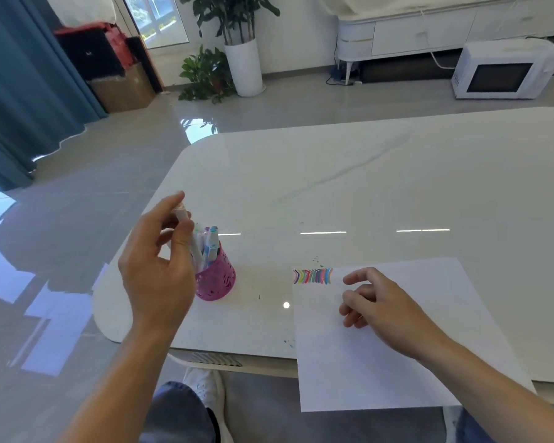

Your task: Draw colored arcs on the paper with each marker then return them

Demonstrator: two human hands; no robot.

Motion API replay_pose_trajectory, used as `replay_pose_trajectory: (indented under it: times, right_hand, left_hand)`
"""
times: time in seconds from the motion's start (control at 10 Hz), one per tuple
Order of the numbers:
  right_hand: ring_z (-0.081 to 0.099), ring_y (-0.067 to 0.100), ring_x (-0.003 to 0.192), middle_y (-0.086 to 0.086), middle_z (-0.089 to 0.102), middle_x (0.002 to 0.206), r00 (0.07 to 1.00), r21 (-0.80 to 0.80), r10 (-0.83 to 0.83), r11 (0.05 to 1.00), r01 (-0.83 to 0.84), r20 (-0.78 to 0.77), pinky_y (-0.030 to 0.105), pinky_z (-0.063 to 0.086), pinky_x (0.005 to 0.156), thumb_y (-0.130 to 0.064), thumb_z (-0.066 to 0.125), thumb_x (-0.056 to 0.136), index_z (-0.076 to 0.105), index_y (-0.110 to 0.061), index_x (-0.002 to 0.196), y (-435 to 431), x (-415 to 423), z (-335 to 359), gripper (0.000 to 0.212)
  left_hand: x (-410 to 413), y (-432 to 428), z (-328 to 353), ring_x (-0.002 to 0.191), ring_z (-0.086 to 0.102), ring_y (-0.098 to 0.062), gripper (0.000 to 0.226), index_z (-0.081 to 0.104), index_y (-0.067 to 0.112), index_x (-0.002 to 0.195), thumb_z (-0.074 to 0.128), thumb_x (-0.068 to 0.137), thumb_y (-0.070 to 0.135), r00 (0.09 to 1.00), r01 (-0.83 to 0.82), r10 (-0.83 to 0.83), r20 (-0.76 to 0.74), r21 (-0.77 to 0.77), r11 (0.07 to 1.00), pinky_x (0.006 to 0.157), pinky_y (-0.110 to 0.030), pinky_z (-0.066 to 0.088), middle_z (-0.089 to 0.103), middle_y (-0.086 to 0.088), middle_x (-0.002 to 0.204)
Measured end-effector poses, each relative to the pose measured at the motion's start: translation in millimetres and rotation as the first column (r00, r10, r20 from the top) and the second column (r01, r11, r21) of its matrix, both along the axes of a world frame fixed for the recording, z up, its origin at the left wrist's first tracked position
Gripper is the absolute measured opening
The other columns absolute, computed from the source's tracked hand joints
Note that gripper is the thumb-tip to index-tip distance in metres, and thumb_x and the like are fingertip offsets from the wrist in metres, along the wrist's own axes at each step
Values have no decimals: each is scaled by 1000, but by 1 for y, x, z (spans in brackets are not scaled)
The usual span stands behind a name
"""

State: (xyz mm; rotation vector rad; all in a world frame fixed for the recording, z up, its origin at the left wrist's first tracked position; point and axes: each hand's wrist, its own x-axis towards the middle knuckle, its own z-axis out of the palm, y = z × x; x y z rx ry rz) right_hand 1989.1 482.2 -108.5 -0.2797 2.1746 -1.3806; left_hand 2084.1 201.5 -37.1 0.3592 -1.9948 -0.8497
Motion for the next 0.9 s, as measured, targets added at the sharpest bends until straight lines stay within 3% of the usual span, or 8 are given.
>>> replay_pose_trajectory:
  times: [0.1,0.3,0.4,0.6,0.7,0.8,0.9]
  right_hand:
    - [76,10,74,-10,78,85,999,39,21,999,-20,-37,37,60,82,-23,58,102,57,-31,111,0,2,-3,12]
    - [75,9,74,-7,77,85,998,69,28,997,-24,-58,44,60,87,-23,58,102,57,-34,110,0,0,-4,13]
    - [75,8,73,-9,77,84,997,83,49,996,-44,-64,44,60,86,-22,58,102,58,-35,109,0,1,-5,15]
    - [74,6,73,-9,76,84,996,93,57,994,-51,-66,41,60,86,-22,57,102,58,-35,107,-1,4,-5,14]
    - [74,6,73,-8,76,84,996,93,56,994,-50,-69,41,60,86,-23,57,102,58,-35,107,-1,5,-4,14]
    - [74,5,73,-10,76,83,995,91,37,995,-28,-96,38,60,82,-24,57,103,58,-36,106,1,4,-3,13]
    - [74,7,73,-13,76,83,995,62,13,998,-7,-103,34,59,81,-24,58,103,60,-34,107,2,9,-2,11]
  left_hand:
    - [-2,-6,-6,98,64,-2,29,62,33,127,60,99,23,994,-23,29,101,-61,998,76,-4,48,66,12,107]
    - [-6,-7,-13,84,61,6,17,61,37,109,65,95,27,944,-79,117,310,-133,988,64,-4,42,62,19,94]
    - [-6,-10,-18,83,59,-2,19,62,34,103,68,92,20,902,-110,161,400,-148,983,68,-16,49,59,14,96]
    - [-5,-13,-22,81,61,-18,11,61,30,96,63,93,19,829,-136,217,515,-191,972,71,-31,47,62,10,90]
    - [-4,-8,-21,83,56,-16,13,61,27,98,61,93,15,833,-139,224,506,-200,970,73,-30,42,59,10,95]
    - [-3,2,-19,97,46,-7,23,59,22,114,61,93,13,875,-130,204,439,-193,973,80,-21,38,53,10,108]
    - [0,26,-17,103,43,6,31,57,24,114,64,89,7,926,-26,91,366,-179,983,80,-4,34,52,13,109]
